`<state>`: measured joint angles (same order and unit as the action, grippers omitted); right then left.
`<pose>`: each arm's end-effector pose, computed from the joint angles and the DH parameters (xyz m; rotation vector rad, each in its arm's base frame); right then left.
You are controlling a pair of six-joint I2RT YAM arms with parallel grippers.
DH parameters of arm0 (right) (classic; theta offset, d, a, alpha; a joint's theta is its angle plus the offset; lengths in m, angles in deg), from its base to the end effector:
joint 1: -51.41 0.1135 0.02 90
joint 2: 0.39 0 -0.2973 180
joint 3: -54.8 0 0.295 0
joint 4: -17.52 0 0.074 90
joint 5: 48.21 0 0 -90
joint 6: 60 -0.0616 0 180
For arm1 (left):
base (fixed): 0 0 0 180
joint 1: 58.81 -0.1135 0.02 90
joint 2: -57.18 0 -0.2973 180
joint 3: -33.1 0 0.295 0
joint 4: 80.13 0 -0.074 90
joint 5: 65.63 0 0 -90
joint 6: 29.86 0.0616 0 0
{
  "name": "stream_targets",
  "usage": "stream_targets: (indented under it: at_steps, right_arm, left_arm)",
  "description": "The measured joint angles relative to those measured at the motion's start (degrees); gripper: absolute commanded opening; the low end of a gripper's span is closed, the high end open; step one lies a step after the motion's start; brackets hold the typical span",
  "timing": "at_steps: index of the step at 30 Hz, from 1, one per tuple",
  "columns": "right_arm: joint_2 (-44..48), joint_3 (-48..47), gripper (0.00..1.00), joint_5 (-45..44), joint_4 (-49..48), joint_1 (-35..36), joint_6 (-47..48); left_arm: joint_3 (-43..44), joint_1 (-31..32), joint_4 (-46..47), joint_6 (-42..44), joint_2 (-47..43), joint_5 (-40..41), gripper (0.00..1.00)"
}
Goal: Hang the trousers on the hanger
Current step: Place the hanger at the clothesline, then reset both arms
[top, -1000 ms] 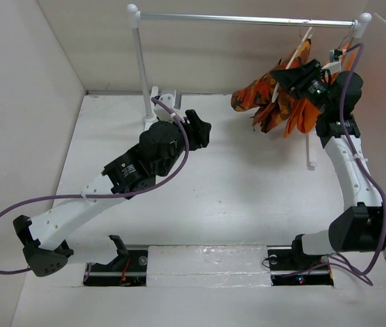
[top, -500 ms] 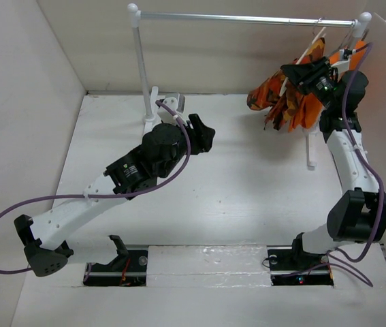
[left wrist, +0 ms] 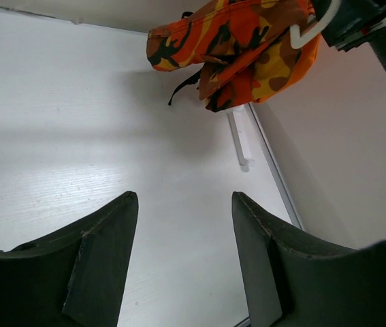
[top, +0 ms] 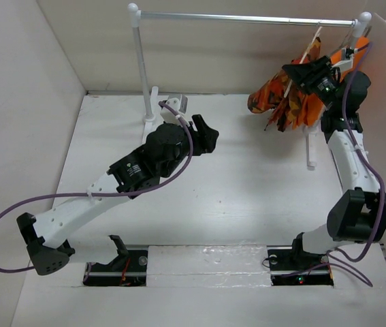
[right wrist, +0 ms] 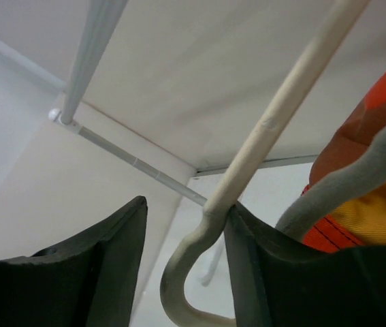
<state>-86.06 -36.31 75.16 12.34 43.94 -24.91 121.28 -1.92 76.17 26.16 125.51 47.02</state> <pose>0.4154 -0.0203 0.4610 0.2962 1.4778 1.0761 0.1937 -0.2536 0.4812 0.0253 1.7087 -0.8828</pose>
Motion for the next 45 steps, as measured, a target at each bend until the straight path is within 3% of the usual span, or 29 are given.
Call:
stream_targets:
  at_steps: [2, 7, 9, 12, 13, 17, 21, 26, 30, 38, 41, 45]
  right_arm:
    - [1.6, 0.5, 0.67, 0.0, 0.7, -0.5, 2.4]
    - [6.2, 0.6, 0.69, 1.9, 4.7, -3.6, 8.0]
    - [7.2, 0.6, 0.66, 3.2, 5.2, -5.0, 9.5]
    - [7.8, -0.4, 0.50, 5.1, 7.6, -6.6, 12.3]
    - [7.7, -1.0, 0.99, 5.3, 9.2, -7.0, 13.7]
    - [7.8, -6.9, 1.00, 4.7, 18.9, -7.5, 20.9]
    - [8.7, -11.7, 1.00, -3.6, 29.2, -8.0, 31.6]
    - [10.2, -16.3, 1.00, -17.1, 39.3, -7.8, 42.5]
    - [11.8, -16.8, 1.00, -21.6, 41.5, -7.7, 47.8]
    - [26.3, -4.5, 1.00, -17.9, 39.6, -4.0, 54.0]
    - [39.4, 7.9, 1.00, -16.3, 37.4, 3.1, 54.7]
    - [53.4, 23.4, 1.00, -14.6, 39.2, 7.1, 55.0]
  left_arm:
    - [-0.3, 0.0, -0.2, -0.5, 0.5, 0.0, 0.58]
    - [-2.3, 0.0, -1.7, -2.1, 1.2, -0.1, 0.66]
    - [-2.5, 0.0, -2.3, -2.6, 1.6, -0.2, 0.70]
    - [-2.5, 0.0, -2.6, -2.8, 2.1, -0.1, 0.77]
    - [-2.4, 0.0, -2.8, -2.9, 2.3, -0.1, 0.80]
    - [-0.3, 0.0, -4.6, -2.9, 3.5, 0.1, 0.90]
    - [1.9, 0.0, -5.4, -2.7, 3.8, 0.5, 0.99]
    - [3.4, 0.0, -6.4, -2.7, 3.8, 1.7, 0.99]
    - [3.5, 0.0, -7.8, -2.8, 3.8, 3.4, 0.99]
    - [2.1, 0.0, -11.8, -3.9, 3.1, 5.4, 0.99]
    - [-2.3, 0.0, -12.4, -6.4, 1.3, 4.6, 0.99]
    - [-14.3, -0.1, -11.5, -9.3, -2.3, 0.7, 0.99]
